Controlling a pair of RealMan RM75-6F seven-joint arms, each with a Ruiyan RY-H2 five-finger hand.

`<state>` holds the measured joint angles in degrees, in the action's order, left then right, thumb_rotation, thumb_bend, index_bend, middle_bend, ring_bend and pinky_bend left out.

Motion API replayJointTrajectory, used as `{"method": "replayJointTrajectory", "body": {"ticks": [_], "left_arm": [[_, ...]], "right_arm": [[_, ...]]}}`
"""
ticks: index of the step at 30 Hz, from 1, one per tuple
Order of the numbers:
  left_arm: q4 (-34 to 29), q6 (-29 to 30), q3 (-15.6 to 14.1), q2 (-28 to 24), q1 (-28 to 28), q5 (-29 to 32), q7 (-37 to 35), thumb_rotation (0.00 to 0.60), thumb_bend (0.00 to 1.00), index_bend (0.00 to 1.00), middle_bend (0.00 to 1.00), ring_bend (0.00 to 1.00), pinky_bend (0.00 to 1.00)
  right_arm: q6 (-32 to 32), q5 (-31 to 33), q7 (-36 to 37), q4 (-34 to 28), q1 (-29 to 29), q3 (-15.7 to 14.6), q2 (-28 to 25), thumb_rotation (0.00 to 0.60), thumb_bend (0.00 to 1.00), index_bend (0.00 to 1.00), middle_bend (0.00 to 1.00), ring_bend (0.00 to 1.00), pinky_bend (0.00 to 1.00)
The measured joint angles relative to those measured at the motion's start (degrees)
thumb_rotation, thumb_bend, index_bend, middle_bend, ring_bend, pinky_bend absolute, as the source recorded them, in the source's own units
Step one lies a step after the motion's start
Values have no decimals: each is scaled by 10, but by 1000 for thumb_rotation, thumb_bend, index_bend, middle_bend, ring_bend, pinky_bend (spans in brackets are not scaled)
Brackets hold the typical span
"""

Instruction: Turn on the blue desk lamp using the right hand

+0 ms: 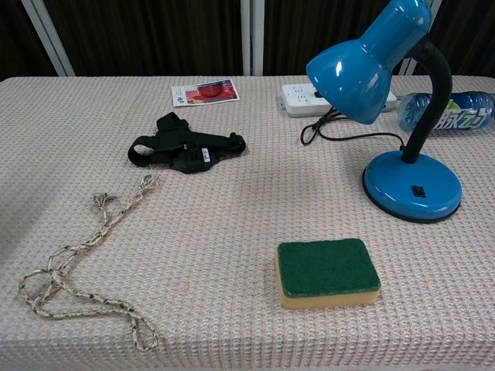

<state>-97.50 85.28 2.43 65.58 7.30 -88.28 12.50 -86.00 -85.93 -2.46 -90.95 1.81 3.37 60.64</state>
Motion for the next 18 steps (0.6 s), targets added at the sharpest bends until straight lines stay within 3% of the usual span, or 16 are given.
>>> {"method": "replayJointTrajectory", "body": {"ticks": [2,3,6,11,15,18], "left_arm": [[-2,0,0,-1,0,-1,3,600,52,0,0,0,0],[-2,0,0,-2,0,-1,3,600,52,0,0,0,0],[-4,4,0,-3,-1,0,1,600,52,0,0,0,0],[-4,4,-2,-3,-3,-1,2,600,52,0,0,0,0],[-4,8,-2,-4,-5,-2,1,600,52,0,0,0,0],[-4,9,-3,-5,-6,-3,-1,600,53,0,0,0,0]], "right_arm": [[1,0,2,0,1,0,0,600,71,0,319,284,312],[2,-1,5,-1,2,0,0,600,71,0,458,439,465],[3,-10,6,0,6,-1,4,600,73,0,773,737,709],[5,-26,-13,2,15,-3,17,600,106,0,941,889,843],[28,-32,-29,-3,26,-8,24,600,370,0,979,936,893],[62,-33,-43,-10,40,-15,30,600,473,0,983,940,899]]}}
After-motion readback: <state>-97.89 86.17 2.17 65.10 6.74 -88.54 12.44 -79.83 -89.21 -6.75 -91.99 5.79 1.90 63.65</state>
